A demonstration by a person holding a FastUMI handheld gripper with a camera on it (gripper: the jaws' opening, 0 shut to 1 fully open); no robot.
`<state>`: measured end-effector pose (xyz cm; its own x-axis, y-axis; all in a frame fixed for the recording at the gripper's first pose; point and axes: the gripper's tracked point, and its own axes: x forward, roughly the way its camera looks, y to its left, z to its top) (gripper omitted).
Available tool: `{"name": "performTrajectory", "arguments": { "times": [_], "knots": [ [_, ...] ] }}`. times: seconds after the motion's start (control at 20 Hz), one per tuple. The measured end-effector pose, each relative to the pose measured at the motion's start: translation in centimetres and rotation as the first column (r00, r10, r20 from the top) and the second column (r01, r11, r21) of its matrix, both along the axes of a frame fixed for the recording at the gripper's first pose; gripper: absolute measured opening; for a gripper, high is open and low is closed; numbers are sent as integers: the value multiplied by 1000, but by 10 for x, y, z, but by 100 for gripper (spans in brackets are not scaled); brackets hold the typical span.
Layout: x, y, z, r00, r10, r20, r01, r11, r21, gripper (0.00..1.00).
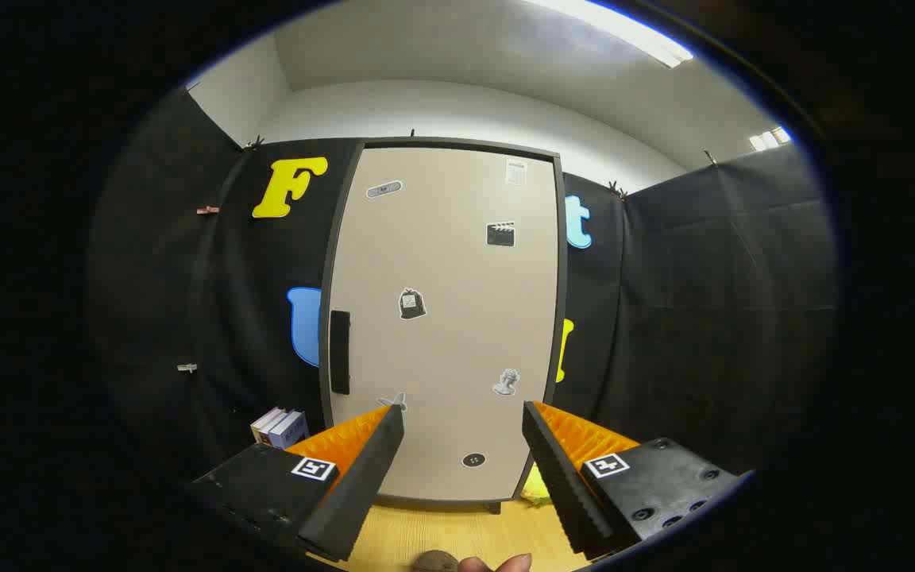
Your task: Open the shoe cabinet door, grab the shoes and put them into the shoe cabinet, then close the shoe cabinet door.
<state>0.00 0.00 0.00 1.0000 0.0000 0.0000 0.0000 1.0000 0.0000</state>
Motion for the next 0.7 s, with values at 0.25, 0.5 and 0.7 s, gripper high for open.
{"name": "performTrajectory", "arguments": {
  "times": [0.25, 0.5, 0.7],
  "knots": [
    [0, 0, 0, 1000, -8, 6, 8, 1000, -2, 97],
    [1, -1, -1, 1000, -12, 4, 12, 1000, -6, 97],
    [1, -2, -1, 1000, -13, 7, 13, 1000, -15, 97]
  ]
}}
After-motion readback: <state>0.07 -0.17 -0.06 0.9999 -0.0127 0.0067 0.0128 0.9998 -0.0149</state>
